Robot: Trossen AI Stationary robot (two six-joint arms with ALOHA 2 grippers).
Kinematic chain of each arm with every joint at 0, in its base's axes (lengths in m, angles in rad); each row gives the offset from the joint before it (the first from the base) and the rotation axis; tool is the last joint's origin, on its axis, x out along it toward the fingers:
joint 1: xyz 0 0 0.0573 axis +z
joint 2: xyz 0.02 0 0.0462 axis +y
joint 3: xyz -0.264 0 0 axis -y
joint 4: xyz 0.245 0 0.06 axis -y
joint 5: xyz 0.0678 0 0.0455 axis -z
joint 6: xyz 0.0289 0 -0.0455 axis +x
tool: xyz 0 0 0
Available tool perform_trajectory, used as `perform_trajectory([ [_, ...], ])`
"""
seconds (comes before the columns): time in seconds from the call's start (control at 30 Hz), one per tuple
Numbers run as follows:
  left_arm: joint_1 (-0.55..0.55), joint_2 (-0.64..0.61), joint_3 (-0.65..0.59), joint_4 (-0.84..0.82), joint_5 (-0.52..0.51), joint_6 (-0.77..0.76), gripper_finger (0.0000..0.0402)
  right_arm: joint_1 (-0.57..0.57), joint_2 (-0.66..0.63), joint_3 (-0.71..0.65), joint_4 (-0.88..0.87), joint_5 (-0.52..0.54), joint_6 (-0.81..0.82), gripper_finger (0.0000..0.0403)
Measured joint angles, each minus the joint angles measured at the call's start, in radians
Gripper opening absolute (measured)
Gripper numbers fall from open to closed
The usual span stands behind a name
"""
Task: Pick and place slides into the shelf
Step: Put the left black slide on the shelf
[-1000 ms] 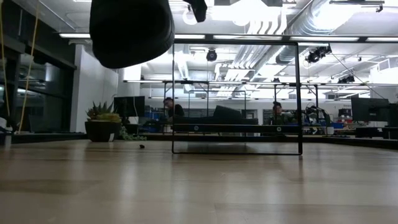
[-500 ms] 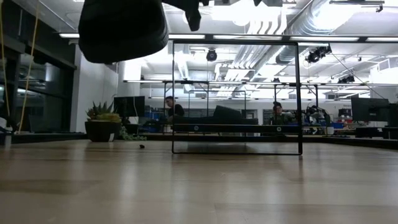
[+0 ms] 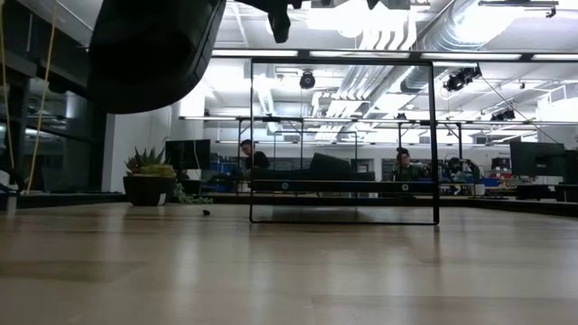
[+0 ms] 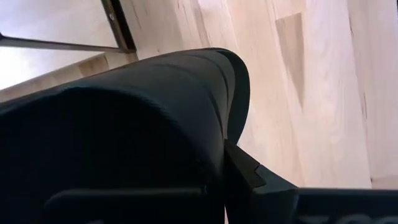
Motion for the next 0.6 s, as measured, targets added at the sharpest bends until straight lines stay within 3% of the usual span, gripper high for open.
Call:
perform_trajectory([
  [0.3,0.002,0.0,0.0,-0.016,0.012,-0.03,0.0031,0.0,0.0,0.0,-0.003,0.001,-0.011,0.0014],
  [0.47,0.003,0.0,0.001,-0.02,-0.011,-0.036,0.0102,0.0,0.004,-0.002,-0.019,0.0,-0.022,0.0014],
  [0.6,0.003,0.0,0.001,-0.062,-0.088,-0.055,0.0179,-0.014,0.0,-0.002,-0.021,0.018,-0.025,0.0014],
])
